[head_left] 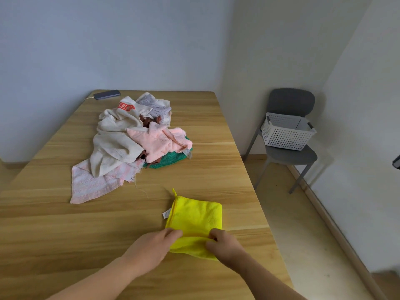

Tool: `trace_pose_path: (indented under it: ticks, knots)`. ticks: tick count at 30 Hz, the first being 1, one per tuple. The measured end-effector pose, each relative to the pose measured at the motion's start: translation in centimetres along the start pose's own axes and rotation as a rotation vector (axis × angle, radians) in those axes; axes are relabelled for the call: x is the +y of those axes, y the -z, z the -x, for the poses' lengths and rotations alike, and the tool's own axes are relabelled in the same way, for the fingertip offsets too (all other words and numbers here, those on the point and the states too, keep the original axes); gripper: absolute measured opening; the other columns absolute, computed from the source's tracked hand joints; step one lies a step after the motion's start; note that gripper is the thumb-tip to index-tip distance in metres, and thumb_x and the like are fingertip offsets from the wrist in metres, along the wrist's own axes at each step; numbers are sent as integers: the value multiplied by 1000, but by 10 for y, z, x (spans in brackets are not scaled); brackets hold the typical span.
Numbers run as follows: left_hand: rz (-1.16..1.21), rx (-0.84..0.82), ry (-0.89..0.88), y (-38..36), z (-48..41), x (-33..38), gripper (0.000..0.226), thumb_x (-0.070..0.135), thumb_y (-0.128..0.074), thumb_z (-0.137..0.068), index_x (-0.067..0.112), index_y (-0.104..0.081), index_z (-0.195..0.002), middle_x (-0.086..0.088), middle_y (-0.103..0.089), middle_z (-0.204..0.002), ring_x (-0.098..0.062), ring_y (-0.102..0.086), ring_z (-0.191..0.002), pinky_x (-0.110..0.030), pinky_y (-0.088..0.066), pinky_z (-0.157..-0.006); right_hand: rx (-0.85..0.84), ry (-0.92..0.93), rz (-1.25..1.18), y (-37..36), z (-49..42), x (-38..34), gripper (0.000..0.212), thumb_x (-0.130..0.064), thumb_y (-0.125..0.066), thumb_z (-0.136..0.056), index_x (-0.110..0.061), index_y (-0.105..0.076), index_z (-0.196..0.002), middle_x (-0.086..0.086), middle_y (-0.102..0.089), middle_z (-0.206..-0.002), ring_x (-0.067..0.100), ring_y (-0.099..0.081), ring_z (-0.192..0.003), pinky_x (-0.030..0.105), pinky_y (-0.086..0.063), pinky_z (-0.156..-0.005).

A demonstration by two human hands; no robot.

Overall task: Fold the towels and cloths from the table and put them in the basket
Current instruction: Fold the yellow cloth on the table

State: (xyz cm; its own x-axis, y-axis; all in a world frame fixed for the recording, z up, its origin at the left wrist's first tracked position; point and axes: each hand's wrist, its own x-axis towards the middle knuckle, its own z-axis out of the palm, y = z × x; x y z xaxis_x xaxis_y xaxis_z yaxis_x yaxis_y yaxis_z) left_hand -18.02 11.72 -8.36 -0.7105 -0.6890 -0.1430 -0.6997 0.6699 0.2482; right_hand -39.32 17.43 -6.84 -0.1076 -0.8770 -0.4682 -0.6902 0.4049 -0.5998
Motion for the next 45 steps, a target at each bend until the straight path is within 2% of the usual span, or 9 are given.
trace_pose_path:
  ticks: [3, 8, 12, 15, 19, 26, 34, 38, 45]
  knots:
    - [162, 124, 130, 9, -11, 7, 32, 26, -52, -93, 26, -42, -123, 6, -59, -119, -22, -61, -99, -31, -44, -79, 75, 70, -28, 9, 7, 9, 6, -27, -58, -84, -29, -53, -87, -4, -53, -87, 16, -48, -85, 26, -36, -67]
    - [501, 206, 246, 24, -24, 4, 18, 25, -65, -86, 34, -50, -91, 8, -52, -66, 2, -50, -63, -16, -34, -56, 49, 118, 102, 15, 10, 21, 65, -39, -75, -72, -29, -47, -130, -4, -53, -111, 16, -50, -107, 23, -40, -88]
    - [593, 213, 276, 28, -28, 2, 29, 26, -68, -85, 49, -54, -74, 20, -55, -59, 4, -49, -59, -14, -33, -55, 146, 83, 63, 13, 6, 25, 34, -36, -67, -80, -16, -61, -107, 9, -64, -106, 26, -57, -101, 29, -41, -75]
    - [620, 100, 264, 32, -22, 3, 53, 31, -77, -75, 69, -44, -92, 21, -57, -100, -1, -56, -92, -19, -44, -78, 189, 68, -68, 17, 6, 24, 19, -36, -61, -87, -17, -58, -88, 5, -62, -86, 19, -53, -81, 29, -36, -62]
    - [541, 21, 276, 33, -20, 9, 67, 21, -77, -74, 45, -40, -125, 12, -48, -114, -9, -49, -108, -20, -41, -84, 176, 50, -127, 19, 6, 21, 22, -38, -58, -90, -16, -61, -91, 3, -58, -81, 14, -47, -75, 24, -34, -58]
    - [911, 113, 416, 34, -23, 8, 17, 13, -71, -81, 28, -64, -81, 12, -68, -75, -7, -61, -76, -16, -46, -66, 136, 99, 112, 17, 13, 13, 53, -49, -61, -83, -25, -50, -129, -1, -51, -125, 19, -39, -125, 28, -32, -101]
    - [888, 34, 499, 25, -31, 4, 41, 44, -48, -93, 28, -44, -131, 5, -54, -125, -18, -48, -122, -31, -37, -103, 117, -17, -250, 12, 2, 14, 10, -35, -57, -92, -30, -55, -83, 0, -62, -93, 17, -55, -90, 24, -40, -75]
    - [815, -123, 449, 14, -31, -4, 58, 34, -68, -78, 25, -42, -130, 4, -58, -123, -17, -55, -113, -37, -45, -99, 143, -79, -402, 10, -1, 16, 12, -34, -53, -95, -24, -59, -91, -3, -60, -87, 17, -54, -89, 26, -41, -75]
    - [701, 51, 483, 2, -41, -1, 6, 27, -53, -94, 26, -51, -88, 4, -58, -82, -14, -55, -78, -28, -40, -67, 119, -168, -400, 10, -7, 19, 24, -37, -50, -95, -15, -53, -85, -2, -49, -76, 12, -44, -69, 24, -34, -60]
